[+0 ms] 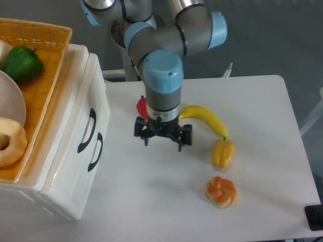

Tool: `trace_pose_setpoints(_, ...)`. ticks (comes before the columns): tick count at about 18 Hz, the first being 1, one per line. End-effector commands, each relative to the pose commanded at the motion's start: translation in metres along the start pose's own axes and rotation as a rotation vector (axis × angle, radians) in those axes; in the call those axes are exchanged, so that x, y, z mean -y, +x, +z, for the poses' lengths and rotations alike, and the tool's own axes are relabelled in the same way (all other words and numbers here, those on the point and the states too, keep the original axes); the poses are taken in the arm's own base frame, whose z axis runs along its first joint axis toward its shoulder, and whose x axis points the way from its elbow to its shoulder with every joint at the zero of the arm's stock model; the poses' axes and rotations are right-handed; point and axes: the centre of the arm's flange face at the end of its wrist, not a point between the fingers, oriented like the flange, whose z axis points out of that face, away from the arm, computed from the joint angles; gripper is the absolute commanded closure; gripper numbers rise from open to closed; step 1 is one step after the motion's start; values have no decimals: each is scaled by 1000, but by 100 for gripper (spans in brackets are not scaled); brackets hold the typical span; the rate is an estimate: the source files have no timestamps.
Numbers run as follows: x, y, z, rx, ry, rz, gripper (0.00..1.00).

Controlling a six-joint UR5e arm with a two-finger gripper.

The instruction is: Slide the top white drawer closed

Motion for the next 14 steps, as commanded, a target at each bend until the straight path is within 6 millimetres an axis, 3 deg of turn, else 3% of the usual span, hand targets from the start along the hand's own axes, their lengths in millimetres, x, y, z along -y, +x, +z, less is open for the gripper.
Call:
trace_pose_setpoints(8, -77, -84, 1, 15, -19, 158, 0)
trace_pose_setpoints(11, -99, -100, -3, 20, -24, 202, 0)
trace_pose_setpoints(14, -109, -104, -9, 25, -25, 227, 0)
